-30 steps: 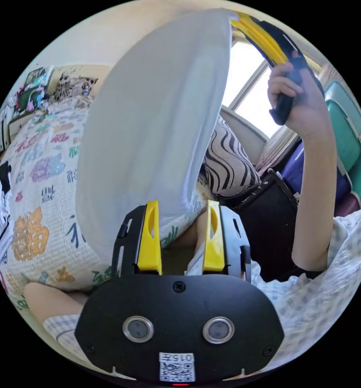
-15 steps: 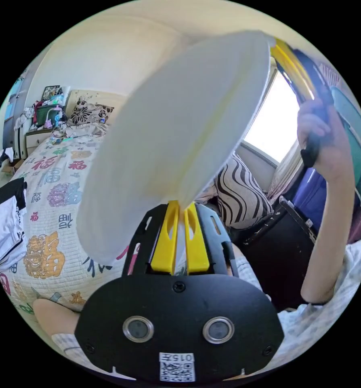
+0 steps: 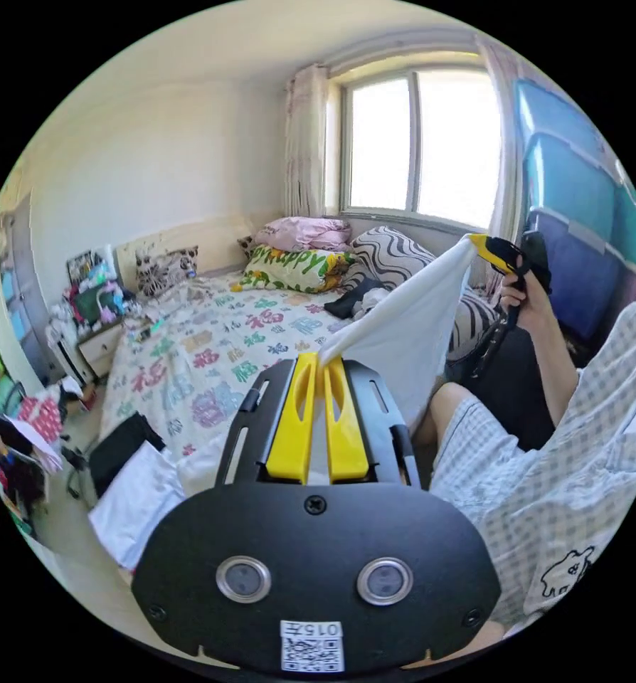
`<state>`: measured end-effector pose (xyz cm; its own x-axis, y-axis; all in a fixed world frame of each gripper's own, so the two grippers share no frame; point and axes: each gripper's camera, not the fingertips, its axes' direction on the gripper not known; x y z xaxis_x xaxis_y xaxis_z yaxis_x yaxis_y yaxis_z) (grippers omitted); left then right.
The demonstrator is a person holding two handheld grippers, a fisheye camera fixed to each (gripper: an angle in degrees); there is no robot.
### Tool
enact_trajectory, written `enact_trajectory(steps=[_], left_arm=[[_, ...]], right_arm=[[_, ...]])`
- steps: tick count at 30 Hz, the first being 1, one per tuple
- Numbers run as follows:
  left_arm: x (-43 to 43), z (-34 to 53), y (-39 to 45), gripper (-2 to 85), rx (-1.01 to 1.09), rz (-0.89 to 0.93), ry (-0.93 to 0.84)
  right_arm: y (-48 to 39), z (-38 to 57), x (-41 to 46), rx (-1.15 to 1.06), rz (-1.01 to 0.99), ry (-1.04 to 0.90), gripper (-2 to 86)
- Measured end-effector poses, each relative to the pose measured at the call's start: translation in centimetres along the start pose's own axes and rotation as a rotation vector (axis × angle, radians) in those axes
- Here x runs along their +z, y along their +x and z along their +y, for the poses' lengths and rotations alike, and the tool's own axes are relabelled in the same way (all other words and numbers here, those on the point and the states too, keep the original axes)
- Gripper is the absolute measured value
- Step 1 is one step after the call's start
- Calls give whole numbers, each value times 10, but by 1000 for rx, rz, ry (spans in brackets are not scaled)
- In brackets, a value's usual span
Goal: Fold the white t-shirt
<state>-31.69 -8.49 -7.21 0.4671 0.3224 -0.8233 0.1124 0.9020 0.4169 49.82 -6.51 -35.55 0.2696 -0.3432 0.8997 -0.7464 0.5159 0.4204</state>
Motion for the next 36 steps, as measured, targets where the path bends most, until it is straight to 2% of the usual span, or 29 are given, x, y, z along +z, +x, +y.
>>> enact_trajectory(steps=[6,11,14,21,28,31,33,36], left_arm=[[-4,-16,32,0,127,-42,-21],[26,-1,43,3,106,-22,-138],[53,5,42,3,73,59,-206],[70,-18,52,3,152,55,-330],[105,-62,29,5,251,36,-348],[161,-73,5,6,281,110,-343],[241,-81,-20,8,258,145,-417],[328,-72,-51,11,147,10,-423]], right_arm=[[-4,-7,-29,-11,-14,16,1],[-1,-8,-35,-4,12,-5,0],[6,-12,-30,-17,3,-45,-1],[42,-27,-19,46,13,-99,-1],[103,-53,18,122,31,-119,2],[158,-57,58,149,167,-196,10],[214,-52,100,216,207,-281,21],[301,-32,165,393,266,-464,76]])
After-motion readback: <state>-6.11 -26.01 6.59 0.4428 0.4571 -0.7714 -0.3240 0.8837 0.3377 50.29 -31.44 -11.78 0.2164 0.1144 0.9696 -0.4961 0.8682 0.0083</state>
